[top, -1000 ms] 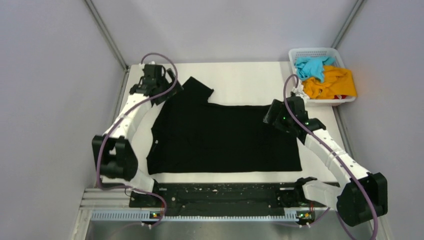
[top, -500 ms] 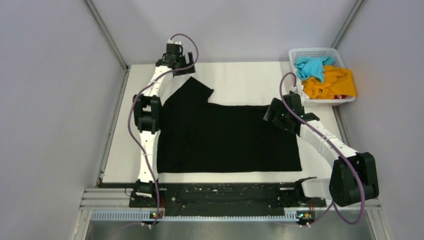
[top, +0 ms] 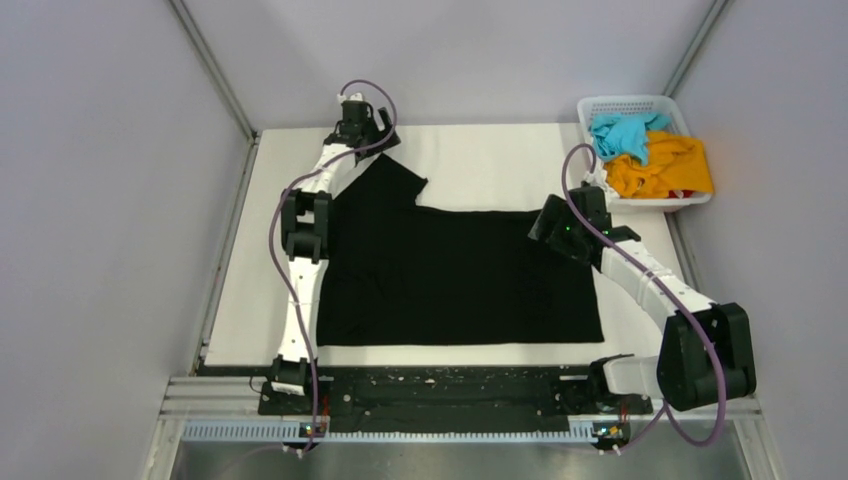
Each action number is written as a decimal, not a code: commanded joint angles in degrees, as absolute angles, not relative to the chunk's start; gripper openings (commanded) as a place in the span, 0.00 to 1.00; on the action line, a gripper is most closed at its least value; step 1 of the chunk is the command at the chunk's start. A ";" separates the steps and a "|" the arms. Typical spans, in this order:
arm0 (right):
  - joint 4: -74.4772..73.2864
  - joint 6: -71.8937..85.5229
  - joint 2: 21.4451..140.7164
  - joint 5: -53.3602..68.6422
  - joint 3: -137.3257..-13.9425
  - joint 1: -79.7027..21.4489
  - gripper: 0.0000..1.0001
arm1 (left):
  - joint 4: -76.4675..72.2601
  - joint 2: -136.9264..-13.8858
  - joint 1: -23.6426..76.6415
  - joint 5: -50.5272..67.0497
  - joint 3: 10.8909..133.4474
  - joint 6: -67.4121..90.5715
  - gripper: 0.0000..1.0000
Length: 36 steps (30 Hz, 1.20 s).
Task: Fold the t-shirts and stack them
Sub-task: Grab the side of the flattened tshirt furthest away from the robot with both arms
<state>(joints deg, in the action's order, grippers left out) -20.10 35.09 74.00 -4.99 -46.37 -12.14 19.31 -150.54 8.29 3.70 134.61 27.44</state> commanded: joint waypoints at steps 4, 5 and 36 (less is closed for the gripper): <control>-17.50 35.04 72.98 -4.91 -44.89 -11.11 0.98 | 14.35 -152.44 8.29 7.31 137.26 38.28 0.99; -17.55 35.12 72.81 -5.00 -44.76 -11.03 0.98 | 14.68 -152.71 8.31 8.07 137.18 39.00 0.99; -16.91 35.32 70.51 -7.66 -43.27 -10.34 0.98 | 40.37 -146.68 13.01 -8.49 133.59 25.22 0.00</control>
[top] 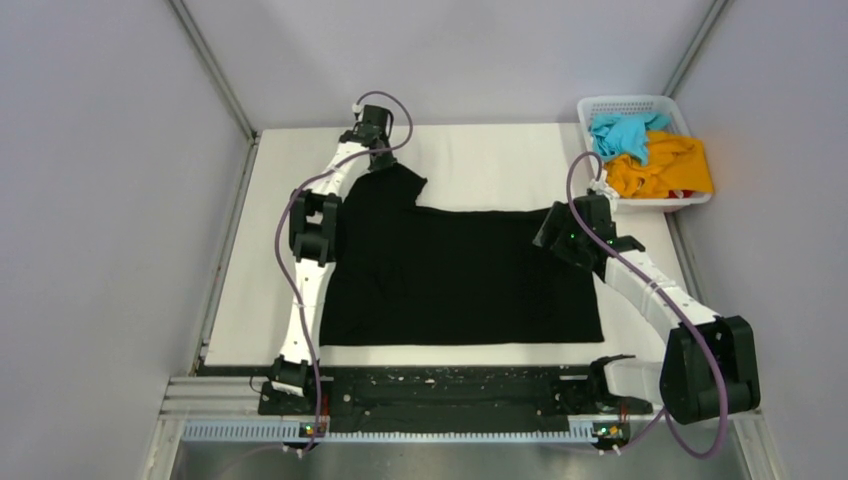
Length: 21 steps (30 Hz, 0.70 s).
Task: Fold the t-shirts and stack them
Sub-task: Grab the side of the flattened tshirt furthest away from the robot with both arms
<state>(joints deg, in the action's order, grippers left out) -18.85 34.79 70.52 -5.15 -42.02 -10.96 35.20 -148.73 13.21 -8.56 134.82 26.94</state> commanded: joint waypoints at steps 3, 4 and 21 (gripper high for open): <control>-17.39 35.19 72.72 -10.64 -45.76 -10.26 0.97 | 40.02 -145.62 12.99 -8.89 133.59 23.88 0.00; -17.70 34.92 73.76 -11.81 -46.98 -10.28 0.97 | 40.12 -145.12 13.01 -9.36 133.59 23.42 0.00; -21.69 30.52 107.39 -32.70 -78.37 -9.95 0.84 | 39.90 -134.85 13.66 -11.11 128.16 20.46 0.00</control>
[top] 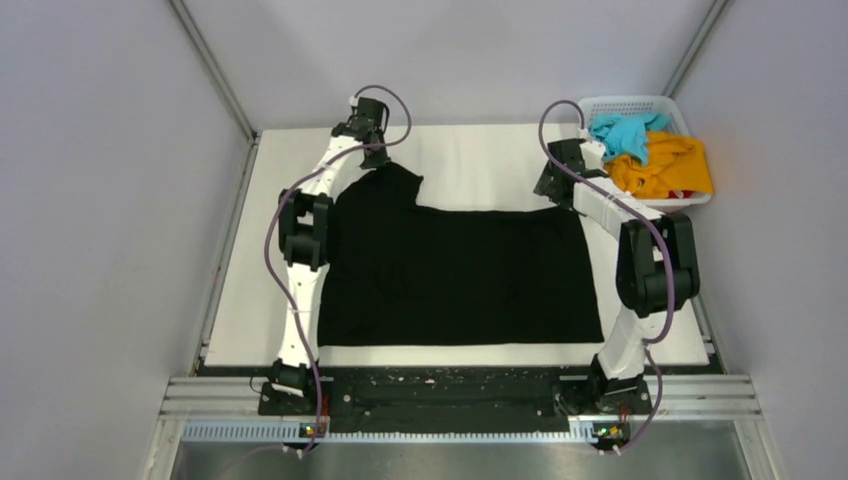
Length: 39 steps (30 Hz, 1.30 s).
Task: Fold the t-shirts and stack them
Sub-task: Grab the side of the flattened tshirt furthest away from the robot with both arms
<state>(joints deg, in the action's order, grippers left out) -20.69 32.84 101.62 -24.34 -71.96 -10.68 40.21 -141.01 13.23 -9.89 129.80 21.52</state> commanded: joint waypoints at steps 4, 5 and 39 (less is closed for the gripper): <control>-22.79 29.73 112.39 -34.97 -82.31 -9.17 0.78 | 40.37 -133.80 14.13 -11.30 127.49 20.32 0.00; -22.63 29.76 112.97 -35.08 -82.56 -8.94 0.76 | 40.49 -133.59 14.22 -11.32 127.40 20.18 0.00; -18.82 27.22 116.98 -27.87 -81.35 -5.28 0.01 | 40.62 -131.85 14.24 -15.49 127.09 19.91 0.00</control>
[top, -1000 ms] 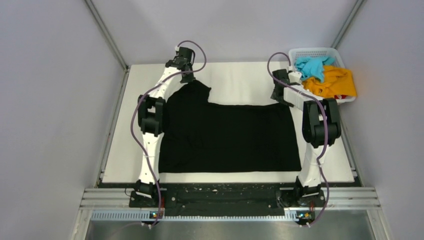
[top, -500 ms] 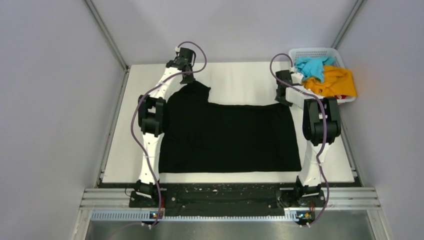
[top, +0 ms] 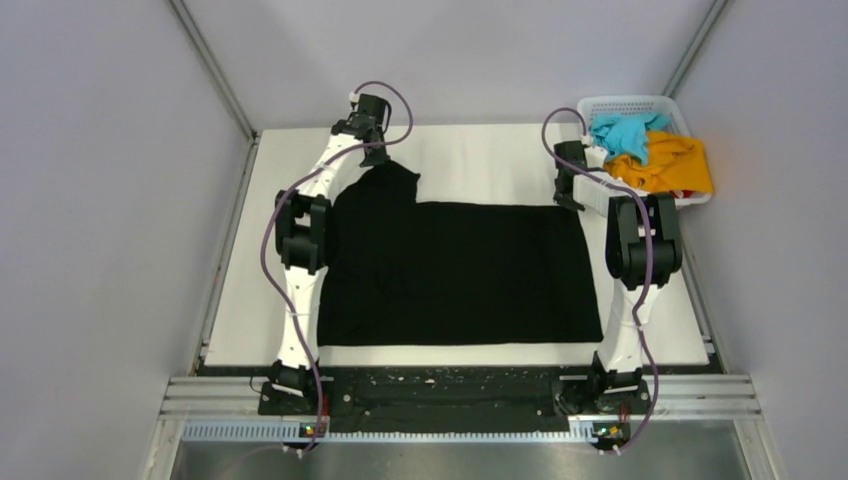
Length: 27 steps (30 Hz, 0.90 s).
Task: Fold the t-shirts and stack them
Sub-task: Grab the side of the flattened tshirt furthest away from the robot with both arms
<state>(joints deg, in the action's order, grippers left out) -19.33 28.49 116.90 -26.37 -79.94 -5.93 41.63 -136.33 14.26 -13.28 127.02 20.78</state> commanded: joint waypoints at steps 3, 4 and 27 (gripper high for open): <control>-18.71 26.36 116.63 -28.80 -82.52 -5.36 0.00 | 40.65 -131.60 14.15 -16.40 127.18 19.95 0.00; -18.60 26.09 116.33 -28.69 -82.67 -5.29 0.00 | 40.75 -131.39 14.11 -16.39 127.18 20.06 0.00; -16.55 24.54 89.26 -13.68 -57.92 -7.01 0.00 | 35.10 -100.98 18.13 -15.34 86.41 27.11 0.00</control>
